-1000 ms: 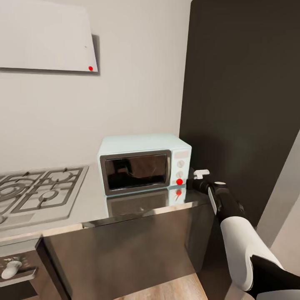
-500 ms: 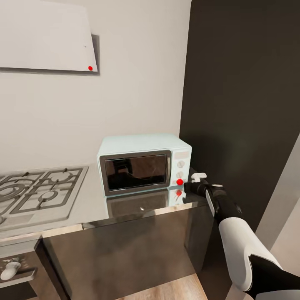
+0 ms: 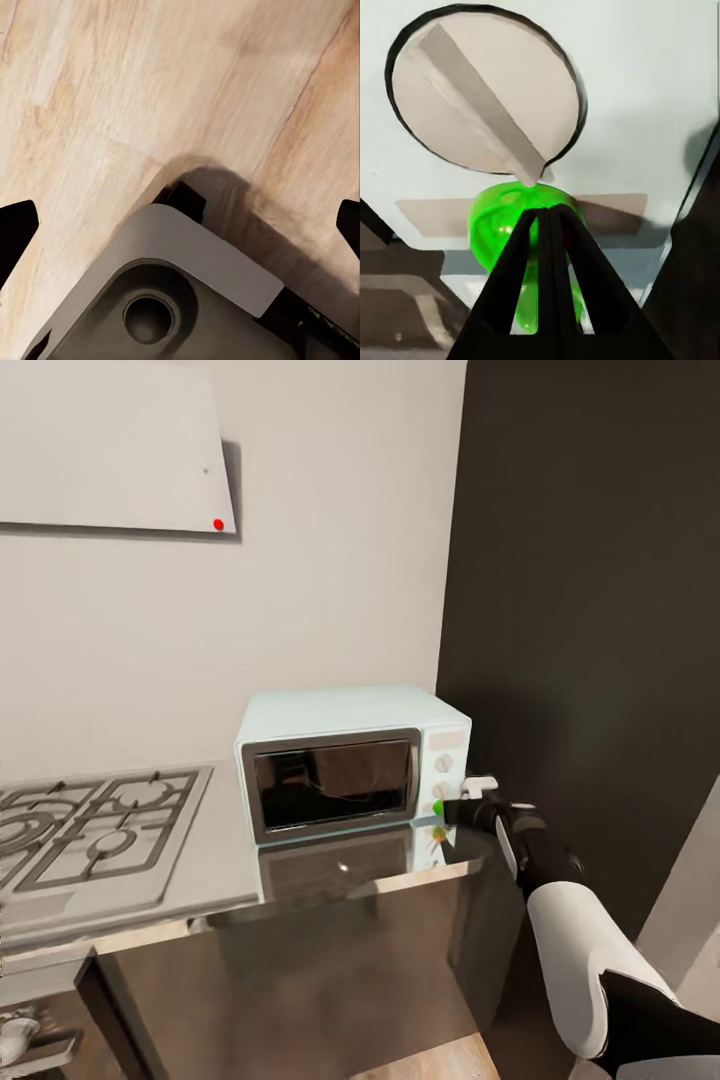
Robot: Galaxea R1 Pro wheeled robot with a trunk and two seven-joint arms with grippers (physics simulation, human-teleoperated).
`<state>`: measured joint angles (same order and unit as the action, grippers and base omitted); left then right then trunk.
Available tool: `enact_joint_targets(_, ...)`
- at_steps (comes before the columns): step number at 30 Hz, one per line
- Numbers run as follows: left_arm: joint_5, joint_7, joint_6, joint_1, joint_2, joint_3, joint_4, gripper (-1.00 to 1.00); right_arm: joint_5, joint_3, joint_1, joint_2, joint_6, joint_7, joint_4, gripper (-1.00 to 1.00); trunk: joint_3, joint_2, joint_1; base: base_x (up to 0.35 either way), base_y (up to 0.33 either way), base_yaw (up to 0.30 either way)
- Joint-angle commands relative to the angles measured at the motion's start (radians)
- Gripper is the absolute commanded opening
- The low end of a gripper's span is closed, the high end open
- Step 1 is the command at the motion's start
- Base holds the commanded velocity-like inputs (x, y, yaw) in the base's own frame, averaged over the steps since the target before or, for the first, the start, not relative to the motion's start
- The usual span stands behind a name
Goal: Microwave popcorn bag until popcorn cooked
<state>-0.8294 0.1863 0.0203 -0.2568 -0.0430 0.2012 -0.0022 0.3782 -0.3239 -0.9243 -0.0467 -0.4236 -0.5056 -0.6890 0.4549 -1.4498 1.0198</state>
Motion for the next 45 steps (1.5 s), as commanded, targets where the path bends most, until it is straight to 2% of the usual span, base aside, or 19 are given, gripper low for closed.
enact_joint_targets(1,-0.009,0.003,0.007,-0.001,0.001,0.009,0.001,1.0,0.0,-0.009,-0.001,-0.013,0.009,-0.007,-0.004,-1.0,0.001,0.0,0.005,-0.31,0.0,0.0)
enact_joint_targets(9,-0.01,0.004,0.013,-0.001,0.008,0.009,0.001,1.0,0.004,-0.01,-0.001,-0.005,0.007,-0.013,-0.019,-1.0,0.001,0.0,0.005,-0.34,0.0,0.0)
enact_joint_targets(12,-0.01,0.004,0.013,-0.001,0.008,0.009,0.001,1.0,0.008,-0.01,-0.001,-0.001,-0.016,-0.089,-0.077,-1.0,0.001,0.0,0.005,-0.345,0.0,0.0)
enact_joint_targets(14,-0.01,0.004,0.013,-0.001,0.008,0.009,0.001,1.0,0.01,-0.011,-0.001,0.002,-0.105,-0.182,-0.124,-1.0,0.001,0.0,0.005,-0.345,0.0,0.0)
enact_joint_targets(17,-0.01,0.004,0.013,-0.001,0.008,0.009,0.001,1.0,0.01,-0.01,-0.001,0.037,-0.149,-0.294,-0.15,-1.0,0.001,0.0,0.005,-0.345,0.0,0.0)
enact_joint_targets(24,-0.01,0.004,0.013,-0.001,0.008,0.009,0.001,1.0,0.011,-0.009,0.001,0.057,-0.208,-0.323,-0.156,-1.0,0.001,0.0,0.005,-0.345,0.0,0.0)
enact_joint_targets(26,-0.01,0.004,0.013,-0.001,0.008,0.009,0.001,1.0,0.03,-0.007,0.042,0.062,-0.207,-0.316,-0.143,-1.0,0.001,0.0,0.005,-0.345,0.0,0.0)
enact_joint_targets(27,-0.01,0.004,0.013,-0.001,0.008,0.009,0.001,1.0,0.077,-0.007,0.088,0.063,-0.202,-0.307,-0.128,-1.0,0.001,0.0,0.005,-0.345,0.0,0.0)
enact_joint_targets(28,-0.01,0.004,0.013,-0.001,0.008,0.009,0.001,1.0,0.149,-0.006,0.159,0.06,-0.197,-0.288,-0.103,-1.0,0.001,0.0,0.005,-0.345,0.0,0.0)
enact_joint_targets(29,-0.01,0.004,0.013,-0.001,0.008,0.009,0.001,1.0,0.184,-0.006,0.192,0.058,-0.194,-0.274,-0.086,-1.0,0.001,0.0,0.005,-0.345,0.0,0.0)
enact_joint_targets(30,-0.009,0.004,0.013,-0.001,0.008,0.009,0.001,1.0,0.233,-0.008,0.254,0.057,-0.177,-0.224,-0.03,-1.0,0.001,0.0,0.005,-0.336,0.0,0.0)
enact_joint_targets(31,-0.01,0.004,0.012,-0.001,0.008,0.009,0.001,1.0,0.251,-0.008,0.291,0.057,-0.143,-0.158,0.05,-1.0,0.001,0.0,0.005,-0.212,0.0,0.0)
enact_joint_targets(33,-0.01,0.004,0.012,-0.001,0.008,0.009,0.002,1.0,0.262,-0.01,0.322,0.062,-0.045,-0.009,0.267,-1.0,0.001,0.0,0.005,-0.082,0.0,0.0)
enact_joint_targets(37,-0.01,0.004,0.012,-0.001,0.008,0.009,0.002,1.0,0.264,-0.013,0.338,0.063,0.146,0.302,0.668,-1.0,0.001,0.0,0.005,-0.013,0.0,0.0)
enact_joint_targets(38,-0.01,0.004,0.012,-0.001,0.008,0.009,0.002,1.0,0.263,-0.013,0.371,0.066,0.162,0.347,0.7,-1.0,0.001,0.0,0.005,-0.001,0.0,0.0)
enact_joint_targets(41,-0.009,0.004,0.012,-0.001,0.007,0.009,0.002,1.0,0.263,-0.014,0.487,0.084,0.218,0.373,0.717,-1.0,0.001,0.0,0.005,0.0,0.0,0.121)
enact_joint_targets(42,-0.005,0.003,0.012,-0.001,0.008,0.01,0.002,1.0,0.261,-0.014,0.537,0.093,0.292,0.381,0.72,-1.0,0.001,0.0,0.005,0.0,0.0,0.266)
enact_joint_targets(44,0.004,0.002,0.005,-0.001,0.016,0.01,0.002,1.0,0.248,-0.015,0.557,0.099,0.331,0.402,0.721,-1.0,0.001,0.0,0.005,0.0,0.0,0.289)
enact_joint_targets(45,0.009,0.001,0.0,-0.001,0.02,0.011,0.002,1.0,0.218,-0.015,0.56,0.105,0.34,0.411,0.722,-1.0,0.001,0.0,0.005,0.0,0.0,0.295)
